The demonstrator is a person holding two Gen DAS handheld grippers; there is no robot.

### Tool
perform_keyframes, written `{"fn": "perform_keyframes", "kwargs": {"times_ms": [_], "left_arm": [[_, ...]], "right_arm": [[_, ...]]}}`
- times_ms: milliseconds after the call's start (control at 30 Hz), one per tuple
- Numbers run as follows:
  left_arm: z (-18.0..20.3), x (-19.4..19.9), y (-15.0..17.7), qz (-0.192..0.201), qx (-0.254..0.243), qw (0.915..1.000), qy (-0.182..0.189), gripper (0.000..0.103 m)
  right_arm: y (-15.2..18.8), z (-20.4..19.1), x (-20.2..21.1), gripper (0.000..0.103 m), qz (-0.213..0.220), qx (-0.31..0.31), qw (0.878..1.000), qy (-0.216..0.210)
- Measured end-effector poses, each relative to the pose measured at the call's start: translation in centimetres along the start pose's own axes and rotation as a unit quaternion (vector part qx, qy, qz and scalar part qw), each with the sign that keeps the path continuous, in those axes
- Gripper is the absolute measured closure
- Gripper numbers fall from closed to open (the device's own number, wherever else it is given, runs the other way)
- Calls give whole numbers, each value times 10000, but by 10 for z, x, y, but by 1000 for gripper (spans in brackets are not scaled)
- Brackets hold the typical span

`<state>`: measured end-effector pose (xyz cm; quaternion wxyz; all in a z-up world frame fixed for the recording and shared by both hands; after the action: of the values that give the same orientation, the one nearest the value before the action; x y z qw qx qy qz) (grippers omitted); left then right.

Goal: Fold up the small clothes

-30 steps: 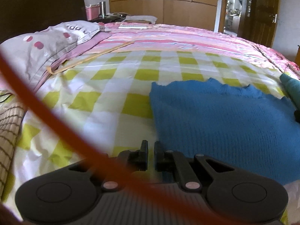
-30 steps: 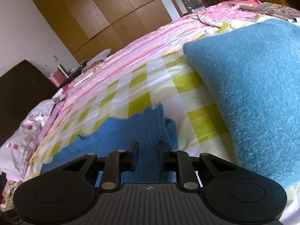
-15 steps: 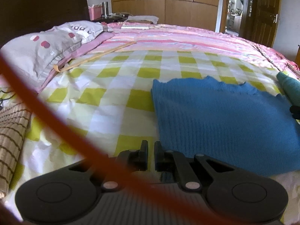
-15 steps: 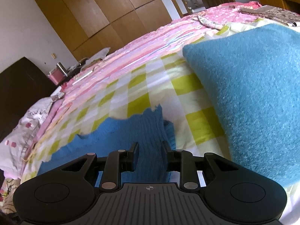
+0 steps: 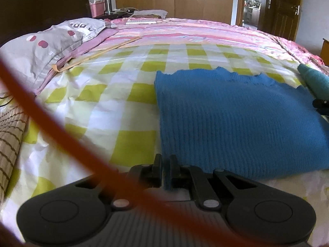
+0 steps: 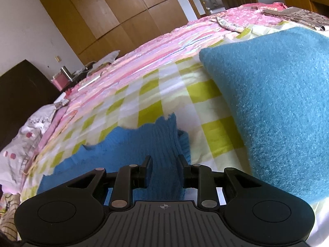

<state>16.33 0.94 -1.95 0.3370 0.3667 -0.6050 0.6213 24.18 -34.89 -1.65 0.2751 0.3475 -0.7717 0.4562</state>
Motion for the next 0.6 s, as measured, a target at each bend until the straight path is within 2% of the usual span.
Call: {"fn": "perform_keyframes", "kwargs": {"times_ms": [167, 367, 600], "left_arm": [[0, -2, 2, -87, -17, 10000, -32, 89], [-1, 5, 5, -25, 88, 9999, 107, 89], [2, -3, 10, -123, 45, 9998, 133, 86]], "right_arm": [[4, 0, -8, 76, -137, 92, 9997, 161], [1, 1, -2, 76, -69, -15, 10000, 42], [5, 4, -10, 76, -182, 69, 9997, 179]]}}
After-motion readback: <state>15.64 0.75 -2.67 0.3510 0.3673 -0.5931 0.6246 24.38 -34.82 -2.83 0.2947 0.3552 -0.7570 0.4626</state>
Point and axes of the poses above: each gripper's, at about its wrist camera, not at the fingertips, and x roughly against the way its jaws point, z to its right, y to its underside, the point moved 4 cm from there along -x, roughly the way its jaws point, and after that the axes turned 13 degrees about -z, right-handed, at the moved point
